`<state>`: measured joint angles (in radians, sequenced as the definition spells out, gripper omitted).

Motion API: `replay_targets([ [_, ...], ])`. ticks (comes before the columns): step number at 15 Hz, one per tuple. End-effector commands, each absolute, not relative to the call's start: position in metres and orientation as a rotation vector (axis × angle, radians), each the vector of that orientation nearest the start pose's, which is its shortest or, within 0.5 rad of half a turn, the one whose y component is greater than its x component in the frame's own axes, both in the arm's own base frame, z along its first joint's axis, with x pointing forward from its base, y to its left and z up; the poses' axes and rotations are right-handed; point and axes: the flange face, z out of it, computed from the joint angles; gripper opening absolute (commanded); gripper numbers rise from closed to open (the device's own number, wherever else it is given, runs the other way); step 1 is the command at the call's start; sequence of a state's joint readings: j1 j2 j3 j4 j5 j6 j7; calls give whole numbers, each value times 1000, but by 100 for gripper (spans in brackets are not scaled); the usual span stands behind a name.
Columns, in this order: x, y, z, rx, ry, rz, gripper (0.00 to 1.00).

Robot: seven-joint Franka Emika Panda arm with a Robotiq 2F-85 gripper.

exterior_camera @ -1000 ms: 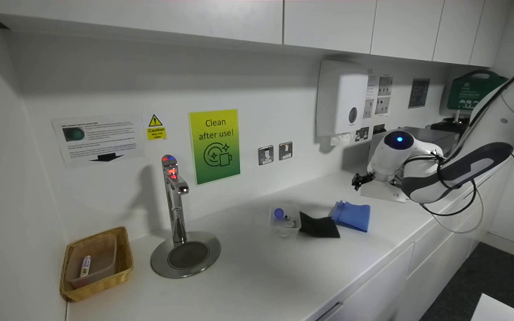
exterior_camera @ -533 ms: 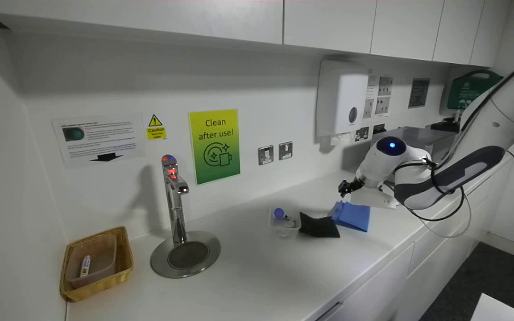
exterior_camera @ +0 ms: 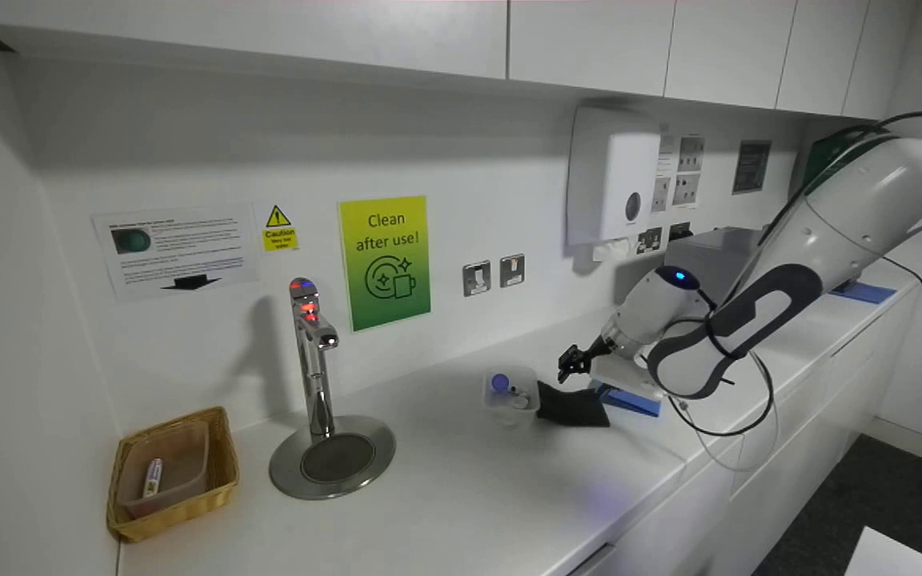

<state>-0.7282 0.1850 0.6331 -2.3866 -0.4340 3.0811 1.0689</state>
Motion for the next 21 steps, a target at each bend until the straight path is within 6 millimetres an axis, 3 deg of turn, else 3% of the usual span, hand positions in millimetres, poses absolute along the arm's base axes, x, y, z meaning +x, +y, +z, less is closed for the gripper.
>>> replay_targets([
  [1,574,-3,314,-2487,987,-610,100],
  [4,581,-3,338,-2445,924,-537,100],
  [8,581,-23,365,-2430,896,-480,100],
  [12,576,-36,373,-2409,887,-455,100],
  [21,564,-38,381,-2510,926,-452,100],
])
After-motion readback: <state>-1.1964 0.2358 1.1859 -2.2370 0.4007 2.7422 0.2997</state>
